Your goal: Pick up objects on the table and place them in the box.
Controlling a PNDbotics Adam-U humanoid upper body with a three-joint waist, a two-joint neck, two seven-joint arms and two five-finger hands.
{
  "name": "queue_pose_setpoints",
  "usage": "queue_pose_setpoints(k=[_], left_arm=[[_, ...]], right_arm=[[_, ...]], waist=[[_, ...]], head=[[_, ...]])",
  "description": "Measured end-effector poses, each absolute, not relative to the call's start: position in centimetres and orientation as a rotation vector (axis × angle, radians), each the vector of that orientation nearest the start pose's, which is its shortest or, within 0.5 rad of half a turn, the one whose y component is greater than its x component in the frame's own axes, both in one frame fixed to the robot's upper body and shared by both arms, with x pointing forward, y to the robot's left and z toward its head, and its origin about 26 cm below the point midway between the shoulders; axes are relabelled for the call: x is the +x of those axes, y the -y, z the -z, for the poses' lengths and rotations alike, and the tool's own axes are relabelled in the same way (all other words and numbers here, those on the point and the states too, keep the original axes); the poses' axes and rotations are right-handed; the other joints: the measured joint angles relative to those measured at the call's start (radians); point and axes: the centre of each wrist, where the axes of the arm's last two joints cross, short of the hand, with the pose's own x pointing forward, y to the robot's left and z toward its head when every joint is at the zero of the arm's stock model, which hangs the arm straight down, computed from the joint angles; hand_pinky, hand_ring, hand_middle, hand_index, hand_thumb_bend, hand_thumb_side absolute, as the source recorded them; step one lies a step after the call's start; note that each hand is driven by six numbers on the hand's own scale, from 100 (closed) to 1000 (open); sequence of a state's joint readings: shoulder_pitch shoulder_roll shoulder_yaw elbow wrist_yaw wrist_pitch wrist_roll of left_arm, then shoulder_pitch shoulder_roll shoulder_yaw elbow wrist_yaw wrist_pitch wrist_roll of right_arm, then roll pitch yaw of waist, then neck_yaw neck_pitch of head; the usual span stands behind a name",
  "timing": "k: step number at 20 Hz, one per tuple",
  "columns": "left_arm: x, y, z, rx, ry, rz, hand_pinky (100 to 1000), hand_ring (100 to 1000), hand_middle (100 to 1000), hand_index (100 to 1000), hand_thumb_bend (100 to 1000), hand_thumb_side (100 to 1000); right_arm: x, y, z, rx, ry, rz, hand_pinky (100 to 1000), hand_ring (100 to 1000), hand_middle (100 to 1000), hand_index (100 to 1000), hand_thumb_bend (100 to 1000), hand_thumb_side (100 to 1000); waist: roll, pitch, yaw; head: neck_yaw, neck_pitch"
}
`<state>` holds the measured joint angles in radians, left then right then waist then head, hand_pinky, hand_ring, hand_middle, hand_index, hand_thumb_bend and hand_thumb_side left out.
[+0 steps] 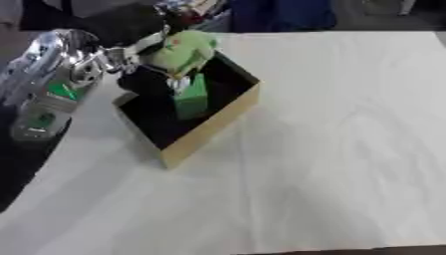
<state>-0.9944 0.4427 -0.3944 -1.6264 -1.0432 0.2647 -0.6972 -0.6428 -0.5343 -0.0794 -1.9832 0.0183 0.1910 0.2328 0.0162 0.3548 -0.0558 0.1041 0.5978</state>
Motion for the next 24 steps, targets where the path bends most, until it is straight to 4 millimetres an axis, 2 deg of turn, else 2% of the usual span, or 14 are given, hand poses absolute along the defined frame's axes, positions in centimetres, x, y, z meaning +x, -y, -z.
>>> queue_pose_setpoints(k=[5, 7, 8, 9, 12, 13, 14, 20, 24], left_arm=[[39.1, -13.9, -29.8, 1.23, 1.416, 1.598, 773, 759, 713, 735, 100, 496], [39.7, -14.0, -29.3, 1.25, 1.389, 1.601, 777, 767, 728, 760, 134, 544], [39.9, -14.1, -29.1, 1.262, 1.375, 1.602, 783, 796, 748, 789, 241, 591], [40.1, -14.3, -28.8, 1.271, 1.361, 1.604, 794, 810, 758, 801, 278, 604], [40.4, -14.4, -28.5, 1.307, 1.32, 1.619, 877, 921, 848, 898, 469, 666], [40.4, -14.5, -28.4, 1.321, 1.306, 1.625, 886, 934, 859, 914, 501, 668], [40.5, -14.5, -28.4, 1.331, 1.292, 1.632, 909, 960, 877, 936, 589, 659], [40.6, -14.7, -28.0, 1.366, 1.2, 1.68, 962, 1000, 899, 976, 931, 826], [40.6, -14.8, -28.2, 1.395, 1.144, 1.693, 965, 1000, 897, 976, 980, 850]], right_arm=[[30.6, 27.3, -32.7, -0.328, 2.32, -0.746, 954, 963, 622, 914, 433, 989], [30.6, 27.3, -32.7, -0.328, 2.32, -0.746, 954, 963, 622, 915, 433, 990], [30.6, 27.3, -32.7, -0.328, 2.32, -0.746, 954, 962, 622, 915, 433, 992], [30.6, 27.3, -32.7, -0.328, 2.32, -0.746, 954, 962, 621, 915, 433, 992], [30.6, 27.3, -32.7, -0.328, 2.319, -0.746, 955, 963, 621, 914, 432, 995], [30.6, 27.3, -32.7, -0.327, 2.319, -0.746, 955, 963, 621, 915, 433, 996], [30.6, 27.3, -32.6, -0.327, 2.318, -0.745, 955, 963, 621, 915, 439, 1000], [30.6, 27.3, -32.6, -0.326, 2.317, -0.739, 954, 963, 621, 915, 433, 994], [30.6, 27.3, -32.6, -0.323, 2.317, -0.738, 954, 963, 620, 915, 434, 995]], waist=[[0.0, 0.0, -0.001], [0.0, 0.001, -0.001], [0.0, 0.001, -0.001], [0.0, 0.001, -0.001], [0.0, 0.001, -0.001], [0.0, 0.001, -0.001], [0.0, 0.001, -0.001], [-0.001, 0.001, -0.001], [-0.001, 0.0, -0.001]], head=[[0.0, 0.0], [0.0, 0.0], [0.0, 0.0], [0.0, 0.0], [0.0, 0.0], [-0.001, 0.0], [-0.001, 0.0], [-0.005, 0.0], [-0.005, 0.0]])
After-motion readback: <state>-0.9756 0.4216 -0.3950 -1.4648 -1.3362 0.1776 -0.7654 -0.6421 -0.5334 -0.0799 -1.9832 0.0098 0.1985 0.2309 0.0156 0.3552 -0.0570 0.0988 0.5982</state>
